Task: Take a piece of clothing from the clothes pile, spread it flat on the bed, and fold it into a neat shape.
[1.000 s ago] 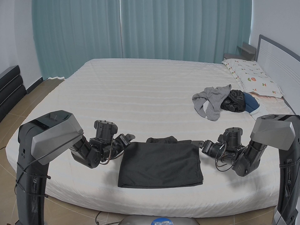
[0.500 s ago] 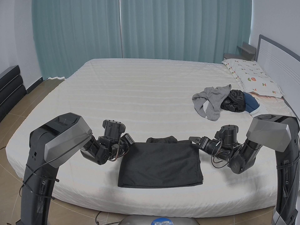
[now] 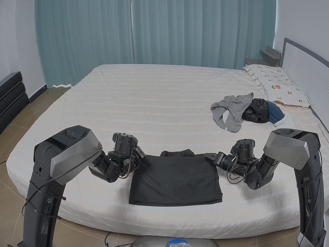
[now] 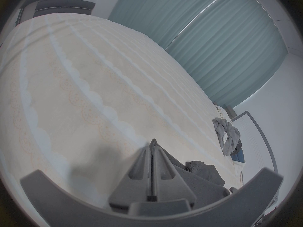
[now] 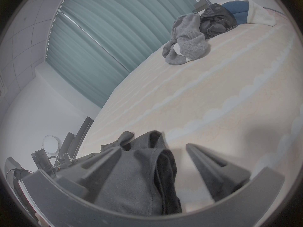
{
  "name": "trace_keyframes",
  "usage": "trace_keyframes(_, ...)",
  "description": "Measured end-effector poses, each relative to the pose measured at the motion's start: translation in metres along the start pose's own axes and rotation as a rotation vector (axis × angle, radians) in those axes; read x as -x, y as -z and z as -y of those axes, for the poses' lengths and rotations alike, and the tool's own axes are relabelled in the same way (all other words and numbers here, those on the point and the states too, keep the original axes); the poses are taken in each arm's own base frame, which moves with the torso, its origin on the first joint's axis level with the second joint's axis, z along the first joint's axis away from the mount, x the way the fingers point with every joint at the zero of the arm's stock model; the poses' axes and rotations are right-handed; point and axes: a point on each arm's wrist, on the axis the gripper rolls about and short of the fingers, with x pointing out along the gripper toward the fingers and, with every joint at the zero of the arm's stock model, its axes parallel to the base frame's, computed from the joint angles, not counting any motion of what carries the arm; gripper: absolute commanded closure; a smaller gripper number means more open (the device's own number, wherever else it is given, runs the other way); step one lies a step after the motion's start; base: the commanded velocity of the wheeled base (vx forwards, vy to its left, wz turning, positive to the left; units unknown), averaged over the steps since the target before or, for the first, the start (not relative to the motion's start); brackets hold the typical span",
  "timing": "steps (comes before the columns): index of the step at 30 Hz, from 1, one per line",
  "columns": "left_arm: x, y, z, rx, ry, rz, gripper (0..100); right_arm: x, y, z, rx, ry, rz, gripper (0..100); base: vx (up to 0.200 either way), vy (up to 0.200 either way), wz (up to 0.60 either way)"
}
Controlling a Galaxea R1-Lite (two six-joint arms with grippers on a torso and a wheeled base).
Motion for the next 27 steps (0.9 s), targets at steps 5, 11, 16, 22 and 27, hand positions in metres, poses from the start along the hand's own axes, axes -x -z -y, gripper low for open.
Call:
trace_keyframes(5, 0.0004, 0.0009, -0.0012, 0.000, -0.005, -0.002, 100, -0.0014, 0.0003, -0.0001, 0.002, -0.001, 0.010, 100, 0.000, 0.000, 0.00)
trace_keyframes(11, 0.0007, 0.0020, -0.0028, -0.001, -0.011, -0.004, 100, -0.0036, -0.0037, -0.0016, 0.002, -0.002, 0.035, 100, 0.000, 0.000, 0.00)
trace_keyframes(16, 0.0006, 0.0017, -0.0036, -0.003, -0.032, 0.021, 100, -0.0058, -0.0083, -0.0023, 0.002, -0.001, 0.061, 100, 0.000, 0.000, 0.00)
trace_keyframes(22, 0.0005, 0.0015, -0.0035, 0.000, -0.032, 0.022, 100, -0.0069, -0.0091, -0.0029, 0.004, -0.003, 0.067, 100, 0.000, 0.000, 0.00)
trace_keyframes(27, 0.0006, 0.0013, -0.0034, 0.003, -0.033, 0.018, 0, -0.0070, -0.0086, -0.0031, 0.005, -0.003, 0.065, 0, 0.000, 0.000, 0.00)
